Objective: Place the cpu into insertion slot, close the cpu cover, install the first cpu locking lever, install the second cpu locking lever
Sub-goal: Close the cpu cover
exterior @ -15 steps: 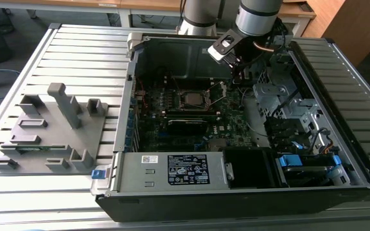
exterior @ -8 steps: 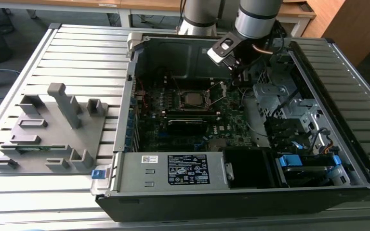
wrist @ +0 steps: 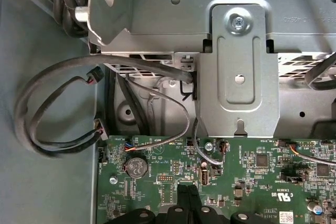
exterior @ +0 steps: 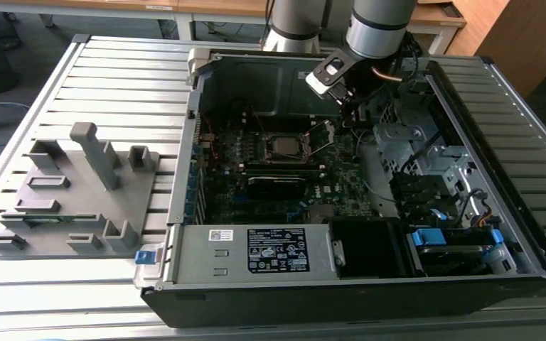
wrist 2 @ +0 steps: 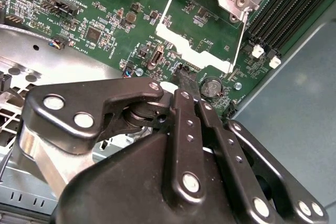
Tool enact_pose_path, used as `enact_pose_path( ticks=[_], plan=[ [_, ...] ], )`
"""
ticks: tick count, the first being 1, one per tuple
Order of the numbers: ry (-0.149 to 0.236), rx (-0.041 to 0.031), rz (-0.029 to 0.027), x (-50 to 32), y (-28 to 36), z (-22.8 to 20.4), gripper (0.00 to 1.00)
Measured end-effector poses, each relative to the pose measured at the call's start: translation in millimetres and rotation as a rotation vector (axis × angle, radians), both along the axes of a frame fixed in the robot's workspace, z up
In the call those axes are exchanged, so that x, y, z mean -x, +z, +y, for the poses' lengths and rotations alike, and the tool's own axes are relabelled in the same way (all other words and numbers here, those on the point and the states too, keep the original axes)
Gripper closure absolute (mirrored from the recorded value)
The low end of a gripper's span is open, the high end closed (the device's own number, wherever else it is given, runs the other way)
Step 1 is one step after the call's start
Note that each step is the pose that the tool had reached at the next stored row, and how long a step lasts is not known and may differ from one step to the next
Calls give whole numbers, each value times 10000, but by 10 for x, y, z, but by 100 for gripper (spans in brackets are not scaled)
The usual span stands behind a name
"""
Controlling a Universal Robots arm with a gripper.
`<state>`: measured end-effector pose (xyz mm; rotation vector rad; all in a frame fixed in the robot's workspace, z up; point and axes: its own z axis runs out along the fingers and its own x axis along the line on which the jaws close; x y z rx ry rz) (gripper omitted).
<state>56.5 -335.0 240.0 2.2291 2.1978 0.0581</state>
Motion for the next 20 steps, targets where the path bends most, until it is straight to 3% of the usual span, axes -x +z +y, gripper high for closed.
enact_pose_path(
  ticks=[7,10,14,20],
  plan=[
    [0,2,0,1,0,0,89],
    [0,1,-1,48,-4,0,89],
    [1,2,0,168,-10,0,89],
    [-1,2,0,438,-12,-1,89]
  ],
)
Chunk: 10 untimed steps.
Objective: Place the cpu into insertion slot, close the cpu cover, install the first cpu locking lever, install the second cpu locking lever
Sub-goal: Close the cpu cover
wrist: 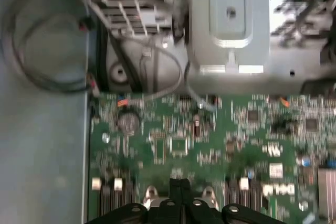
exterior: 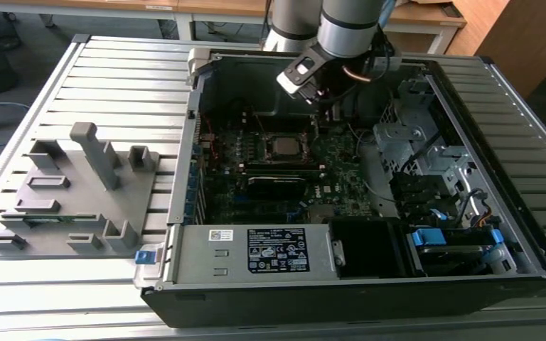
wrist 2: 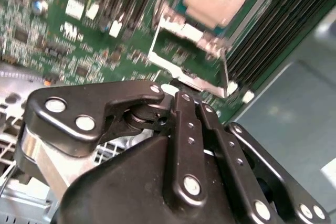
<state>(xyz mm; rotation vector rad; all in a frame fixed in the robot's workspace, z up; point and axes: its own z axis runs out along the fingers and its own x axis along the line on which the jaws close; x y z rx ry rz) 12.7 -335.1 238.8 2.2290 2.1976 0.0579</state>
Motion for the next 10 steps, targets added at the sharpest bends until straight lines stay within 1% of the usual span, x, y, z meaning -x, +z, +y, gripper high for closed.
enact_pose_path(
  ticks=[4,7,10],
  plan=[
    [0,-1,0,172,-2,1,89],
    [0,0,0,271,-2,1,89],
    [1,0,0,284,-2,1,89]
  ],
)
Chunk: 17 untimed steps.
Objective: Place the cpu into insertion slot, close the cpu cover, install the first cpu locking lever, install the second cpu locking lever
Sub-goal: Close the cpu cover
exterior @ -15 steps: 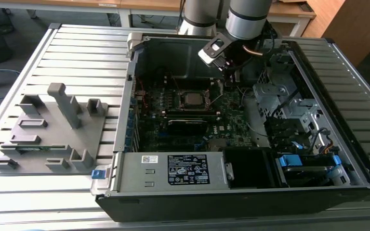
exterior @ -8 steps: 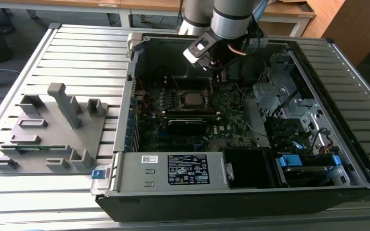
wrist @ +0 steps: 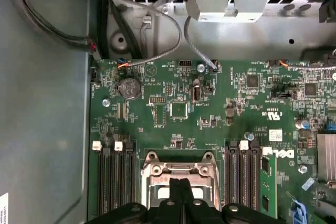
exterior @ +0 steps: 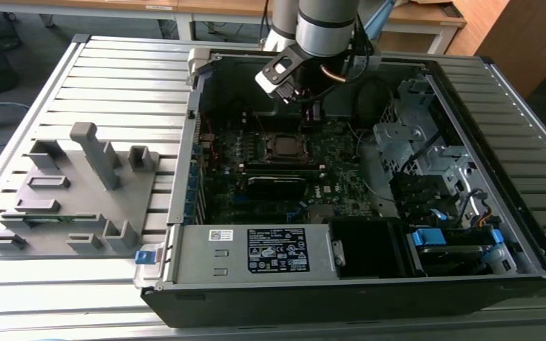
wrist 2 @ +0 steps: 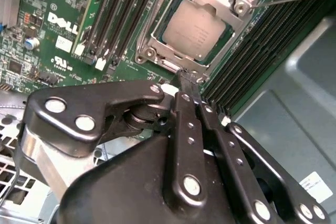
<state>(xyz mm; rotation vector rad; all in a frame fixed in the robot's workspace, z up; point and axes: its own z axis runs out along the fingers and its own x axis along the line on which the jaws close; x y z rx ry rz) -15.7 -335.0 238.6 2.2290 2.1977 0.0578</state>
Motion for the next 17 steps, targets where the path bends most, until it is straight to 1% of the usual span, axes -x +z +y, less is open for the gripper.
enact_pose_path(
  ticks=[8,14,17],
  plan=[
    [41,-1,-1,4,-1,0,89],
    [656,0,-1,6,-3,0,89],
    [668,-1,0,6,-3,0,89]
  ],
)
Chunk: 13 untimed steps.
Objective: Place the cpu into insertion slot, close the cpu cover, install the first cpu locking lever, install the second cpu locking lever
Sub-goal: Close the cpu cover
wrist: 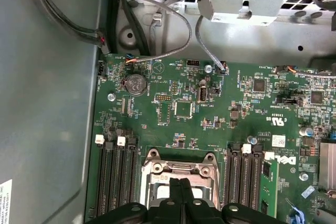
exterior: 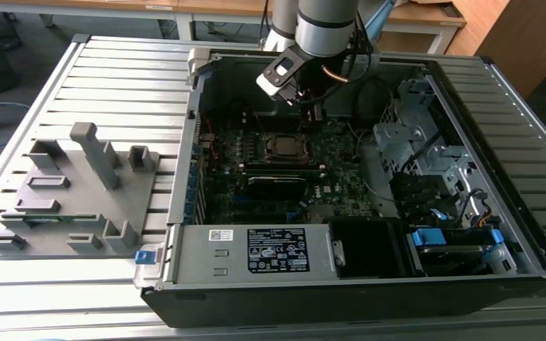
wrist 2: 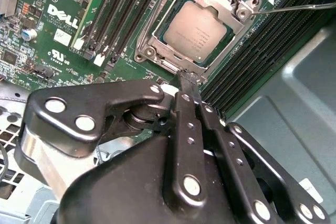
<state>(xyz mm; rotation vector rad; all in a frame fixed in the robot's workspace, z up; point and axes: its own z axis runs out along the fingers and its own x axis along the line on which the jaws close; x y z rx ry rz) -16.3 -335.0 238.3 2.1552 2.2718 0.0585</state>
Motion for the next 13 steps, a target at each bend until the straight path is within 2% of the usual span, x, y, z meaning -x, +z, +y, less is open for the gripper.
enact_pose_path(
  ticks=[4,10,13],
  plan=[
    [74,-1,0,0,0,0,89],
    [973,1,0,0,-3,0,89],
    [1074,-1,-1,0,-4,0,89]
  ],
)
